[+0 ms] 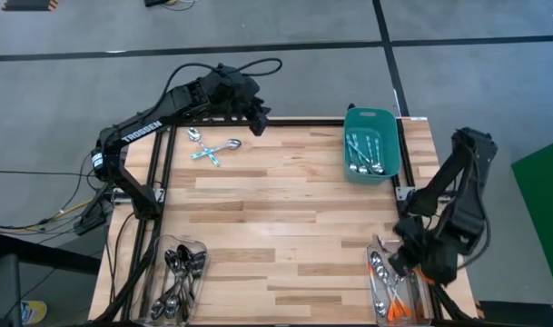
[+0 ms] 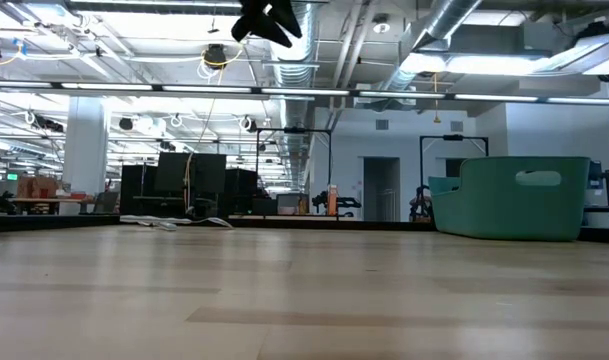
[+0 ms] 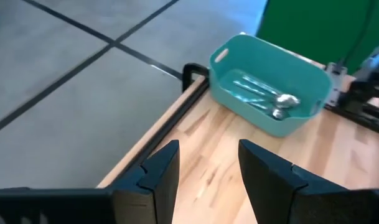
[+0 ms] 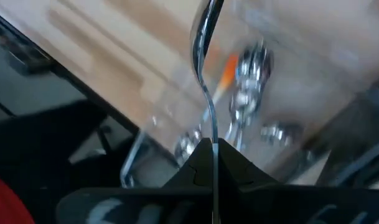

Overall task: Sort silverware by color (type)
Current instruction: Put the orange spoon into the right transparent bin, then put the blue spoon in the blue bin

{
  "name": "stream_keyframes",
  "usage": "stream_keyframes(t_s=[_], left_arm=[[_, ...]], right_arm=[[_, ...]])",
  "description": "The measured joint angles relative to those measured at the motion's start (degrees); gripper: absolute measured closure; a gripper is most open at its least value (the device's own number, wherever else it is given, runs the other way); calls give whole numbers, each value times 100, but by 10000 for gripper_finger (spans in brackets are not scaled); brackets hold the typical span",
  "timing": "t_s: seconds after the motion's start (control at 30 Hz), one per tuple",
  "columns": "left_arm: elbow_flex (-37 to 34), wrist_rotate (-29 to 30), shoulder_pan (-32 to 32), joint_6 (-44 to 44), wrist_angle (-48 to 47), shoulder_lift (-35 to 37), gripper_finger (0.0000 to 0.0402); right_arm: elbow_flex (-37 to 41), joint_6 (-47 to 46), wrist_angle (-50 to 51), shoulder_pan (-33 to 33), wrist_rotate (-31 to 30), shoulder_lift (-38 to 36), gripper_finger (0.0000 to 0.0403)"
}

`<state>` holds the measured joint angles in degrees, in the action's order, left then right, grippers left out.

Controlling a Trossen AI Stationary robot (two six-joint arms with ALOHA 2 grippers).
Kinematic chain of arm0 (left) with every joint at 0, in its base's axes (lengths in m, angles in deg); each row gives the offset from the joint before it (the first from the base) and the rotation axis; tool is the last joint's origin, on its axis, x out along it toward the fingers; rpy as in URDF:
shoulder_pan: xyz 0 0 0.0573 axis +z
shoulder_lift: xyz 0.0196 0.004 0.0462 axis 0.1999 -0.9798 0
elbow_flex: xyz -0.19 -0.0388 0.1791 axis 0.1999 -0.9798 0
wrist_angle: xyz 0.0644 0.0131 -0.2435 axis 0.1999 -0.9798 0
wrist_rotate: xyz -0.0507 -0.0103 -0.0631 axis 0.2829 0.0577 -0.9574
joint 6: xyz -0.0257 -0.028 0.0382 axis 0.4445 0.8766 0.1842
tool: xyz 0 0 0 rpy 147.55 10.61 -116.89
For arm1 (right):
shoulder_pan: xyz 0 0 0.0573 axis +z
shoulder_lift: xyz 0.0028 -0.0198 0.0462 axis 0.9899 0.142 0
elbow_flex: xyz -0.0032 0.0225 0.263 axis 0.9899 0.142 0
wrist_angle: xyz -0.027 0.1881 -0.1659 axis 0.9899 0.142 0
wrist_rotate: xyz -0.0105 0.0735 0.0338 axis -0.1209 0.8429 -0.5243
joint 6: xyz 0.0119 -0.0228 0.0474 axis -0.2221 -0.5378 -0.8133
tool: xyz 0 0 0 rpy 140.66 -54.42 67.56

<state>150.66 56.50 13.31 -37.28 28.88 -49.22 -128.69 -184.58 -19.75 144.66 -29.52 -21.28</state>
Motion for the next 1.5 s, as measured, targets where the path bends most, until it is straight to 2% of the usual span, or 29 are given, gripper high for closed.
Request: stream_keyframes(t_s=[0.17, 0.33, 0.6, 0.73, 0.9, 1.07, 1.27, 1.5], left_arm=[[0, 243, 93, -2, 2, 0, 251], [0, 256, 284, 50, -134, 0, 251], [0, 291, 527, 127, -1008, -4, 251], [-279, 294, 560, 78, -1017, 7, 251], [-1194, -187, 778, 373, -1042, -4, 251], [-2325, -33, 1052, 977, -1009, -7, 251], [-3491, -425, 1473, 619, -183, -7, 251], [-4023, -262, 1897, 689, -20, -7, 251]], right_arm=[[0, 43, -413, 147, 474, 531, 379], [0, -19, -761, 171, 753, 921, 333], [0, -66, -1009, 13, 780, 974, 234], [0, 148, -859, -226, 502, 747, 202], [0, 816, -724, -707, -516, 324, 200], [0, 1822, -724, -1447, -1026, -90, 214], [0, 3185, -768, -2587, -1014, -418, 227], [0, 4148, -1031, -3713, -505, -565, 232]])
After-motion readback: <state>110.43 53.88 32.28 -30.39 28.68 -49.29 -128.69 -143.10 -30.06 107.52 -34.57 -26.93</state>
